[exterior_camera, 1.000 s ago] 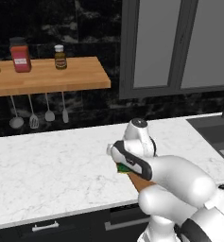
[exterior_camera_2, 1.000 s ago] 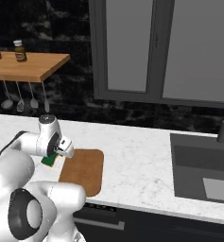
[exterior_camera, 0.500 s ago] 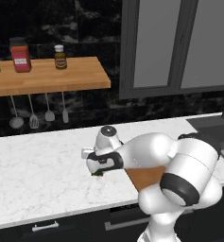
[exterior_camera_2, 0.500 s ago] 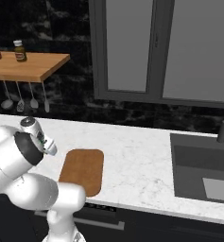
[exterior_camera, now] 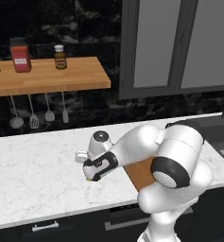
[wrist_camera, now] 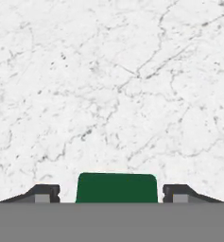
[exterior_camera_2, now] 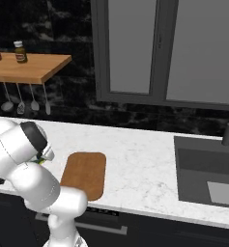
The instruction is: Pick up the sponge from the counter and clean the cutting board by briefly scrubbing or pressing down on the cutting board. Once finished, release the sponge.
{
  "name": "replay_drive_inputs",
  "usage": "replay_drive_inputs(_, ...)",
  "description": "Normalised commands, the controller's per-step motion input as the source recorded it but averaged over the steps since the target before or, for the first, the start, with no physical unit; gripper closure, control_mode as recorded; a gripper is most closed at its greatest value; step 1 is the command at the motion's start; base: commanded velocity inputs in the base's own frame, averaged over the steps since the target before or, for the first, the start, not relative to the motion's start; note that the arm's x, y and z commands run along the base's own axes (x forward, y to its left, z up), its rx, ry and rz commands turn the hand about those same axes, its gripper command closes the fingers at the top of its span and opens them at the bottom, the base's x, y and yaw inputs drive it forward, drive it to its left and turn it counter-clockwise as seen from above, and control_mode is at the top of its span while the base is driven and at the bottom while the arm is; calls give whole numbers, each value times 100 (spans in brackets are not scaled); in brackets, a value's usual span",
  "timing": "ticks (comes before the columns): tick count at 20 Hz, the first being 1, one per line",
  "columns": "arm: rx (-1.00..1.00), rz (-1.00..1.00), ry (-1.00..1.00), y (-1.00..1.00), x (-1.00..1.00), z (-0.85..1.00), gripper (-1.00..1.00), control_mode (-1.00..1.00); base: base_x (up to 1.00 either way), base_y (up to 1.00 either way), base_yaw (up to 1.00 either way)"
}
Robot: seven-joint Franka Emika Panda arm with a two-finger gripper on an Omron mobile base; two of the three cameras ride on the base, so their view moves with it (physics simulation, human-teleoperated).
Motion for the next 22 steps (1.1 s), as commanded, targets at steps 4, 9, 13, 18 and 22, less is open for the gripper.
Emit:
replay_drive_inputs(4, 0, 0, -6, 0, 1, 94, -100, -100, 0, 0, 0)
replay_drive_inputs(9, 3, 0, -9, -11, -29, 100, -100, -100, 0, 0, 0)
replay_drive_inputs(13, 8, -7, -6, -57, -54, 99, -100, -100, 0, 0, 0)
replay_drive_inputs(18, 6, -13, -2, -80, -48, 57, -100, -100, 0, 0, 0)
replay_drive_inputs(22, 0, -5, -25, -55, -100, 33, -100, -100, 0, 0, 0)
